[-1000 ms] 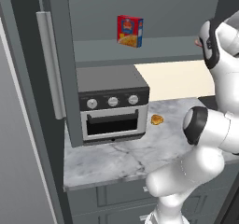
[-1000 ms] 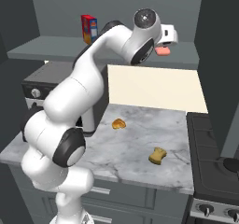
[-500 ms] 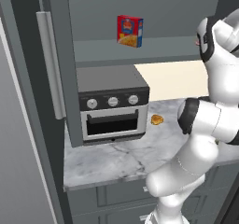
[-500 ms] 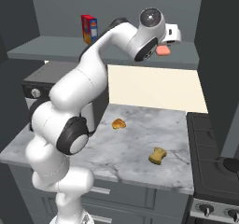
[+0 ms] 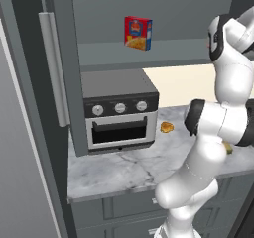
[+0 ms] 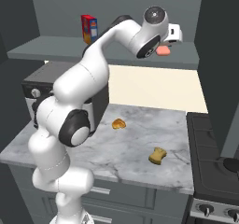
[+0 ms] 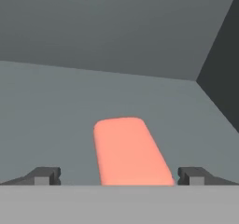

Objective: Pick the sponge and bar soap from the cabinet and place them on the counter.

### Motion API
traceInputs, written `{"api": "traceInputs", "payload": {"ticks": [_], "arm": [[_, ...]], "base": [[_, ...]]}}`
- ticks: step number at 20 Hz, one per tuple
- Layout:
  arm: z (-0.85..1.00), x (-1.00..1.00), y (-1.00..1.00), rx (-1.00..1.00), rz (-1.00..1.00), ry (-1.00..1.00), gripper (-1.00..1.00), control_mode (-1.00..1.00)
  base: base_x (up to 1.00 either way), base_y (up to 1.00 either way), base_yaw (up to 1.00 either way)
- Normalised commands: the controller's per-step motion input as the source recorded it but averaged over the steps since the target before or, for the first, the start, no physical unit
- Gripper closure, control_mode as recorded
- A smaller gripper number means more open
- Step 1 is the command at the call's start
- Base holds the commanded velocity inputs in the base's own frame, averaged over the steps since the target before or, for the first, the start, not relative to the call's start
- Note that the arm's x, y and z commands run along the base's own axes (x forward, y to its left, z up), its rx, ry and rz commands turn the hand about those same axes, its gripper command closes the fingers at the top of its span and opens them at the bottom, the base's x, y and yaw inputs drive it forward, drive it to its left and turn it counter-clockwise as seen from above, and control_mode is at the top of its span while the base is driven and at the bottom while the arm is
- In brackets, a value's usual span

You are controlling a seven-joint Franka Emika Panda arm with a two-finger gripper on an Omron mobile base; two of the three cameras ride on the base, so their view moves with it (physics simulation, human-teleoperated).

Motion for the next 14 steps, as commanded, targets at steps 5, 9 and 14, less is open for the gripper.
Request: {"api": "traceInputs", "payload": {"ticks": [5,9,14], "arm": [[-0.06,0.14,-0.04,0.02,0.00,0.02,-1.00,-1.00],[-0.02,0.16,-0.10,0.01,0.00,0.00,-1.00,-1.00],[-0.12,0.11,-0.04,0.00,0.00,0.00,-1.00,-1.00]], "base": [[0.00,0.00,0.00],[0.00,0.00,0.00],[0.00,0.00,0.00]]}}
